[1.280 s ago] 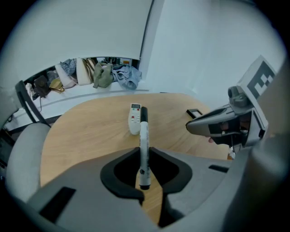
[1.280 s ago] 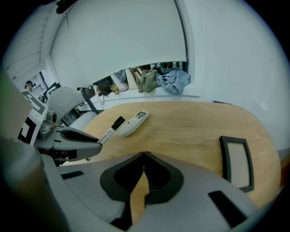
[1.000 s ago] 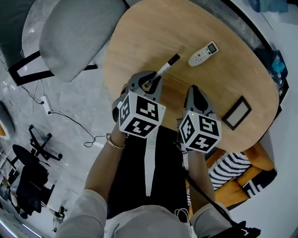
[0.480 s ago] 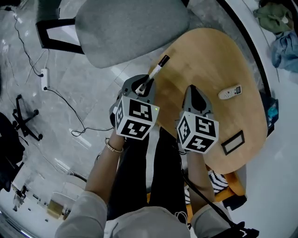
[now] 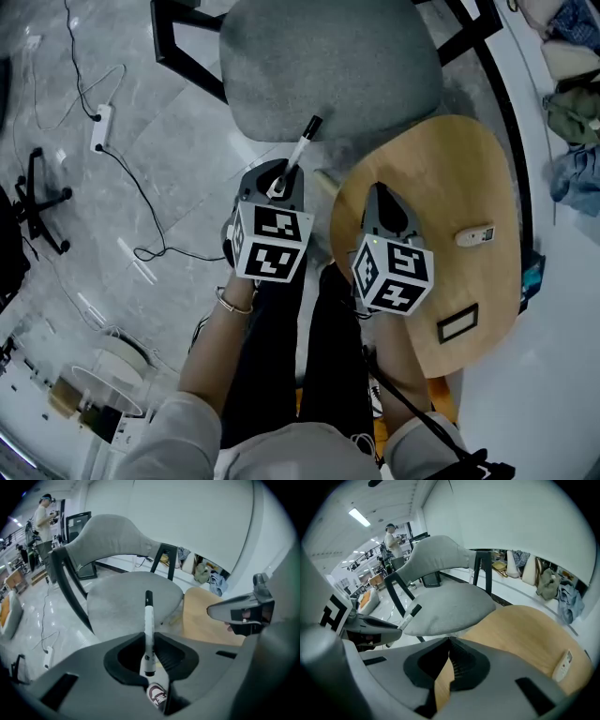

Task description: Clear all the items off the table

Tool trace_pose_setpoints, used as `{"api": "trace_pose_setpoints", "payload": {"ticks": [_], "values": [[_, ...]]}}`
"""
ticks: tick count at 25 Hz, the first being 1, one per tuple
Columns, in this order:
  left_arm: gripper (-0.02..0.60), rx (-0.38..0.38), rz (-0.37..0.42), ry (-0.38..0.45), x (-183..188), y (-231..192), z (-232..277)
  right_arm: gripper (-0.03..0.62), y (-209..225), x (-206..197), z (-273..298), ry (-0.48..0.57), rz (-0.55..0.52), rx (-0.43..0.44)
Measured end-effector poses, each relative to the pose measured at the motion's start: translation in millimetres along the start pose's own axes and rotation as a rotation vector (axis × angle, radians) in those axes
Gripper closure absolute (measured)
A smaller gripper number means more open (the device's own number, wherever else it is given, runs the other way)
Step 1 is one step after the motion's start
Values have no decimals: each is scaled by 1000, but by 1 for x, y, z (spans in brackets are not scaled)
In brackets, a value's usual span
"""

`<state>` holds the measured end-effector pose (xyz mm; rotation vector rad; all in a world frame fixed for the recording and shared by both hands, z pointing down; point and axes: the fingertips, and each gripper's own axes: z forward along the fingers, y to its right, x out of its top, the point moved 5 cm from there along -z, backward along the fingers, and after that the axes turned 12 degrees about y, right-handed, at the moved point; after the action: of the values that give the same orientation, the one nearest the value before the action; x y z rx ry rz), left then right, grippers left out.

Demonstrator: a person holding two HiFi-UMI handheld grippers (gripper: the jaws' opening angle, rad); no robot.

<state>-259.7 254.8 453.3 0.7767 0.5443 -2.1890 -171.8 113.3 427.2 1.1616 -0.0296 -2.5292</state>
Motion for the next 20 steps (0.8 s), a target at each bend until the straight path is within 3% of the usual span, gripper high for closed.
{"api": "trace_pose_setpoints", "payload": {"ticks": [11,20], "values": [[511,198,-225,29,39,-86,47,569,-29,41,64,47,-7,21],[511,251,-318,-24,48,-124,79,569,-23,56,94,57,12,-8]]}}
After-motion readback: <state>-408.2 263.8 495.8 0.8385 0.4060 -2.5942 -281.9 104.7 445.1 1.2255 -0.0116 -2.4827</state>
